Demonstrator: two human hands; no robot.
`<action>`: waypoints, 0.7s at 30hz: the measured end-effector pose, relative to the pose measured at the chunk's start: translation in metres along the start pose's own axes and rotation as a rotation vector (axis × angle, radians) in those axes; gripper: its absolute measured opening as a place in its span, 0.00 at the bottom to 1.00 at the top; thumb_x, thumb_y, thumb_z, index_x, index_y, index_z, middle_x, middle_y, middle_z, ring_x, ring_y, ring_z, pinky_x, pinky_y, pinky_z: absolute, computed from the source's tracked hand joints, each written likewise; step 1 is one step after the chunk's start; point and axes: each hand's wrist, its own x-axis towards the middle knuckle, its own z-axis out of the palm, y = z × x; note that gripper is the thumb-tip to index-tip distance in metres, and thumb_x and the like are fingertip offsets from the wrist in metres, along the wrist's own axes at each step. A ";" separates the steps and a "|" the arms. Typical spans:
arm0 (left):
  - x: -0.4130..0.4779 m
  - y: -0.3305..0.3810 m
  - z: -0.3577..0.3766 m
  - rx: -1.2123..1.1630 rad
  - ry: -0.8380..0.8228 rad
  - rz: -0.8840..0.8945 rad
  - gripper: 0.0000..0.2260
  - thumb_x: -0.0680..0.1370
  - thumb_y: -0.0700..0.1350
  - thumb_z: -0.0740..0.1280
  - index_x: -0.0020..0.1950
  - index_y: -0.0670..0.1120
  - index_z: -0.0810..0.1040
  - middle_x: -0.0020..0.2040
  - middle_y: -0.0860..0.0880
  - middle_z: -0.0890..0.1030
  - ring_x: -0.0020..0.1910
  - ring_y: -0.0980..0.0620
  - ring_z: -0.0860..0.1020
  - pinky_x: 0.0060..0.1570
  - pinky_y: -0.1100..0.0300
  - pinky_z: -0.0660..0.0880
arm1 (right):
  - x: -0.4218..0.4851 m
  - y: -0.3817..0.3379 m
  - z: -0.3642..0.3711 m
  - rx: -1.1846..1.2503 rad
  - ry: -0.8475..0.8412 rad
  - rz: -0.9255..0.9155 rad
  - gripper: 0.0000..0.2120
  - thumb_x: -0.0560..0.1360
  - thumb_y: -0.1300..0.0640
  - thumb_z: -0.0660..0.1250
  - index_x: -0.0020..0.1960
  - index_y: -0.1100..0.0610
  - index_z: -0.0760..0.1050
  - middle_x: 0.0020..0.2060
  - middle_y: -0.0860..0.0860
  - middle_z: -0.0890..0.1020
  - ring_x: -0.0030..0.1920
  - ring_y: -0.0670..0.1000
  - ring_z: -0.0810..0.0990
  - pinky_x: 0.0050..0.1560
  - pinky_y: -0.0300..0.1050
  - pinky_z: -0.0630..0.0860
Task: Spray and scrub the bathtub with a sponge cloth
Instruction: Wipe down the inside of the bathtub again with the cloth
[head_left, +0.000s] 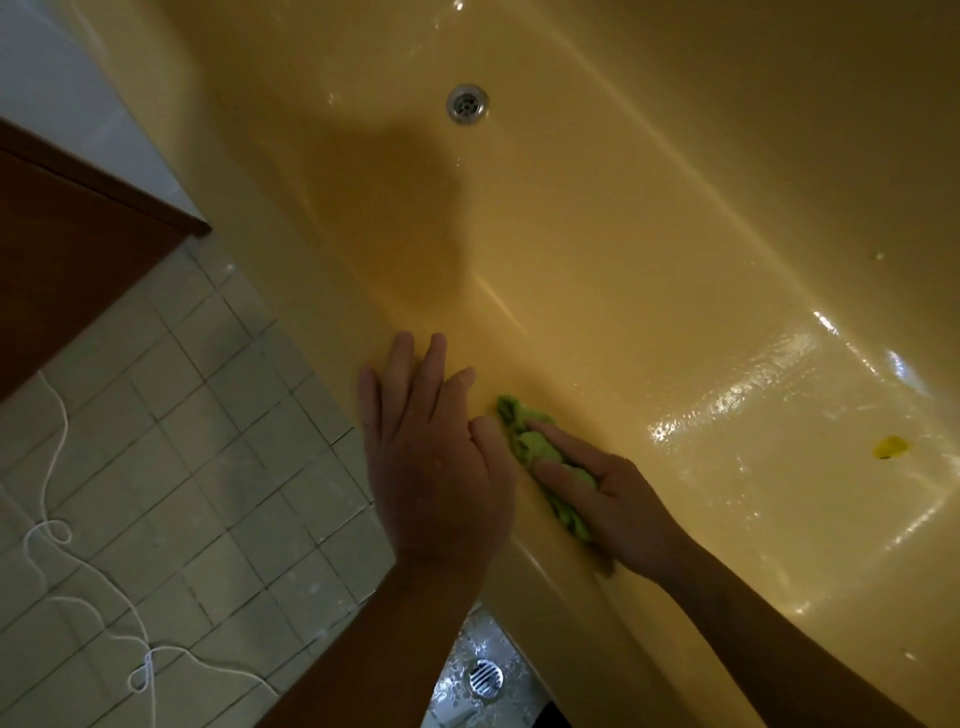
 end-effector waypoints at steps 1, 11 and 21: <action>0.001 0.000 0.000 -0.003 0.003 -0.001 0.21 0.75 0.42 0.56 0.59 0.40 0.84 0.73 0.41 0.77 0.79 0.41 0.66 0.81 0.41 0.53 | 0.008 0.020 -0.004 -0.027 0.020 0.119 0.24 0.78 0.37 0.66 0.73 0.36 0.72 0.72 0.38 0.74 0.71 0.40 0.73 0.72 0.39 0.69; 0.014 -0.005 -0.002 0.048 0.000 0.003 0.23 0.77 0.43 0.56 0.67 0.39 0.81 0.76 0.40 0.73 0.81 0.40 0.64 0.81 0.41 0.53 | 0.052 -0.015 0.015 -0.051 0.089 0.128 0.22 0.80 0.38 0.66 0.73 0.38 0.73 0.71 0.42 0.76 0.69 0.45 0.75 0.71 0.46 0.70; 0.035 -0.015 -0.004 0.061 0.010 -0.006 0.24 0.76 0.43 0.56 0.66 0.40 0.82 0.76 0.40 0.73 0.81 0.41 0.64 0.82 0.43 0.52 | 0.052 0.062 -0.002 -0.101 0.157 0.519 0.32 0.75 0.28 0.64 0.74 0.42 0.73 0.69 0.53 0.79 0.63 0.55 0.79 0.67 0.55 0.75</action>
